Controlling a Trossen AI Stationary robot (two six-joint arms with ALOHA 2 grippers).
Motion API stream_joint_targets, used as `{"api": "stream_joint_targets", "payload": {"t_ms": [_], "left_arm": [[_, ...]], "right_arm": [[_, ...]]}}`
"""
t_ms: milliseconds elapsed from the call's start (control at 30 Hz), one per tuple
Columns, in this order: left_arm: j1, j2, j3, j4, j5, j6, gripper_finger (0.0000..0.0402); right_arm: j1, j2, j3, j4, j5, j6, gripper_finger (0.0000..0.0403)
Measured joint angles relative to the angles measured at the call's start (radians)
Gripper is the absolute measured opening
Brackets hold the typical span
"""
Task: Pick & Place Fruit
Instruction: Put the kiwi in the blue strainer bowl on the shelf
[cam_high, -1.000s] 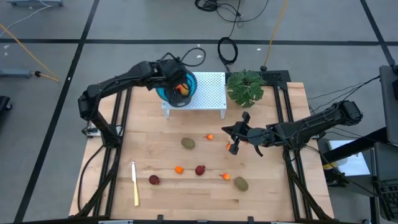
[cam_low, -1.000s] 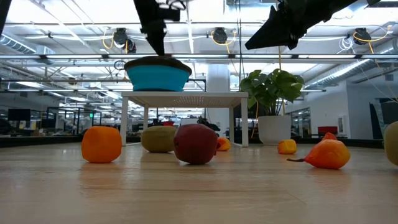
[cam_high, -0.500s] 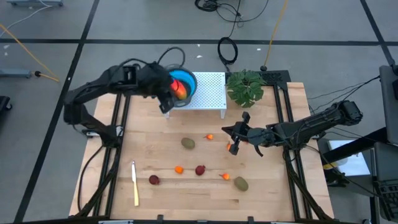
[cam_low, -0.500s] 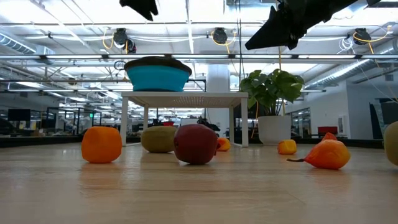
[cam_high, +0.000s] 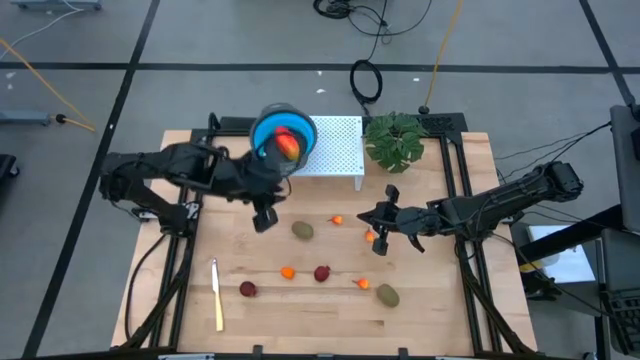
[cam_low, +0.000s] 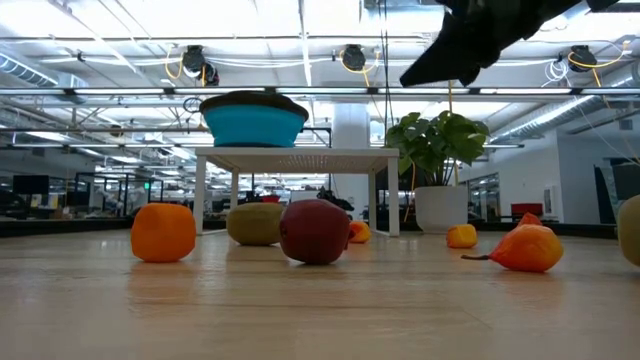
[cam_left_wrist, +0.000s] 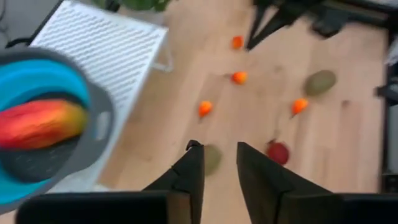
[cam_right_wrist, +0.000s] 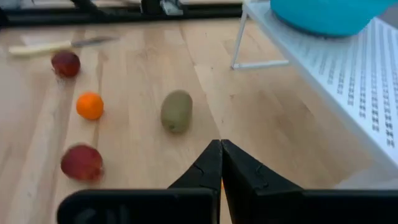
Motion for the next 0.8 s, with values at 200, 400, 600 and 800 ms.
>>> {"api": "stream_joint_targets", "payload": {"t_ms": [200, 400, 600, 800], "left_arm": [[-0.103, 0.035, 0.0, 0.075, -0.016, -0.01, 0.0043], [-0.159, 0.1, 0.0, 0.124, -0.017, -0.029, 0.0003], [-0.181, 0.171, 0.0, 0.137, -0.014, -0.04, 0.002], [-0.173, 0.243, -0.001, 0.133, 0.027, -0.024, 0.0013]], "right_arm": [[0.0, -0.007, 0.0, -0.026, -0.105, -0.047, 0.0001], [0.0, -0.043, -0.022, -0.029, -0.229, -0.092, 0.0], [0.0, -0.189, -0.163, 0.027, -0.234, -0.034, 0.0], [0.0, -0.396, -0.331, 0.132, -0.286, 0.028, 0.0]]}}
